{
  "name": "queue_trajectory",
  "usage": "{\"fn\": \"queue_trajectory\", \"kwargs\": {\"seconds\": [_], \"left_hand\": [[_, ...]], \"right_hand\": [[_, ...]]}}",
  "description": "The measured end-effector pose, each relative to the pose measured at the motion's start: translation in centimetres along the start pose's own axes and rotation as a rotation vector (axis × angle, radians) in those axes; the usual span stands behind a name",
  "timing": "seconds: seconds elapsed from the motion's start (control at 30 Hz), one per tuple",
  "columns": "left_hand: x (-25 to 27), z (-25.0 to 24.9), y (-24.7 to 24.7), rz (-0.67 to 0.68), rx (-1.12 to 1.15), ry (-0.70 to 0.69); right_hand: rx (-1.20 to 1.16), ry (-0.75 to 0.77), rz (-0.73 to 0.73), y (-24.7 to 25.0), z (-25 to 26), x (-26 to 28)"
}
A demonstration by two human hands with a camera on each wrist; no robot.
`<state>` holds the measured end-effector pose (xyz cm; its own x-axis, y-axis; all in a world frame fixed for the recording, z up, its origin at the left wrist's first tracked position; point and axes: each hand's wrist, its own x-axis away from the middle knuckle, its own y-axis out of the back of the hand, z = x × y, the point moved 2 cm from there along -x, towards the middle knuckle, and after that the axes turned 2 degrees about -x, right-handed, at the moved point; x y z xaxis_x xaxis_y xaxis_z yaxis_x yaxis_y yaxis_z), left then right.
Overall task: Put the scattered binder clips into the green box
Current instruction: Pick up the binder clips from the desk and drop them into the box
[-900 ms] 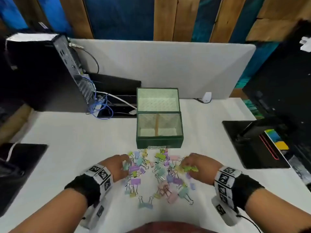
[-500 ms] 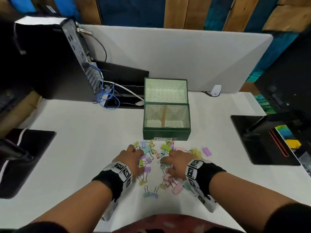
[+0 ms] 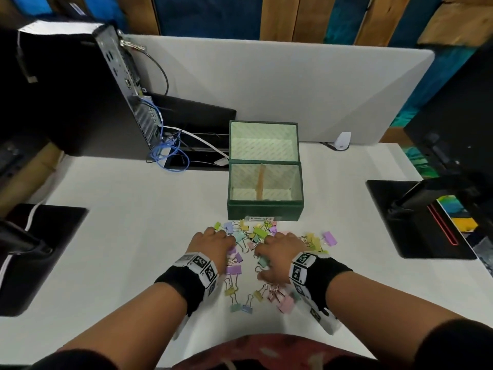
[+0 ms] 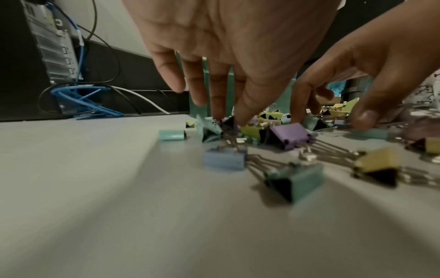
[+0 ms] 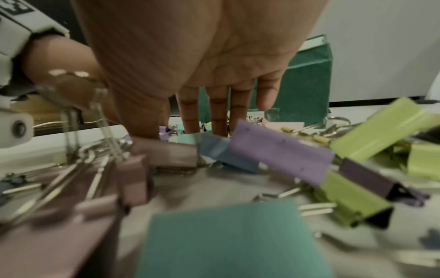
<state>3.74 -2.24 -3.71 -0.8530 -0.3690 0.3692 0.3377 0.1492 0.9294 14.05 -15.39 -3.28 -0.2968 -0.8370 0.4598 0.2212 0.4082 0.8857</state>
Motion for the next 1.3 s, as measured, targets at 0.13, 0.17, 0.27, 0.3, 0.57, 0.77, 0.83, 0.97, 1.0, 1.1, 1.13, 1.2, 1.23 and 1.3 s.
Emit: {"fn": "queue_trajectory", "kwargs": {"seconds": [0.13,0.17,0.27,0.3,0.57,0.77,0.83,0.97,1.0,1.1,1.13,1.2,1.23,1.3], "left_hand": [[-0.7,-0.2,0.3,0.076,0.003,-0.032],[-0.7,-0.3,0.3,0.089,0.012,-0.029],[-0.9,-0.3,0.1,0.055,0.036,-0.015],[-0.8,-0.2,0.0,0.036,0.043,-0.013],[-1.1,-0.3,0.1,-0.038,0.093,-0.005],[-1.4,-0.1,0.2,-0.091,0.174,0.015],[-1.3,0.4,0.4,-0.062,0.362,0.055],[-1.0,1.1,1.4,0.028,0.782,0.1],[-1.1,1.1,1.8,0.023,0.855,0.119],[-1.3,1.1,3.1,0.103,1.153,0.232],[-1.4,1.0,3.4,0.161,1.226,0.266],[-1.5,0.9,3.6,0.253,1.301,0.314],[-1.5,1.0,3.6,0.277,1.325,0.346],[-1.6,1.1,3.3,0.283,1.362,0.419]], "right_hand": [[-0.061,-0.005,0.002,0.1,-0.1,-0.4],[-0.086,-0.011,-0.001,0.1,-0.1,-0.4],[-0.202,-0.041,-0.013,0.2,-0.5,-0.5],[-0.252,-0.049,-0.013,0.3,-0.6,-0.5],[-0.44,-0.072,-0.007,0.4,-1.7,-1.4],[-0.617,-0.102,-0.078,1.3,-3.1,-0.8],[-0.823,-0.175,-0.158,2.1,-3.8,-0.4],[-1.066,-0.342,-0.168,3.6,-5.8,0.3],[-1.095,-0.369,-0.138,3.7,-6.4,0.4],[-1.012,-0.39,-0.087,3.3,-8.0,0.6],[-0.918,-0.388,-0.069,3.0,-8.3,0.5],[-0.739,-0.391,-0.047,2.5,-8.3,0.3],[-0.679,-0.39,-0.05,2.4,-8.2,0.2],[-0.576,-0.368,-0.054,2.3,-7.6,0.1]]}}
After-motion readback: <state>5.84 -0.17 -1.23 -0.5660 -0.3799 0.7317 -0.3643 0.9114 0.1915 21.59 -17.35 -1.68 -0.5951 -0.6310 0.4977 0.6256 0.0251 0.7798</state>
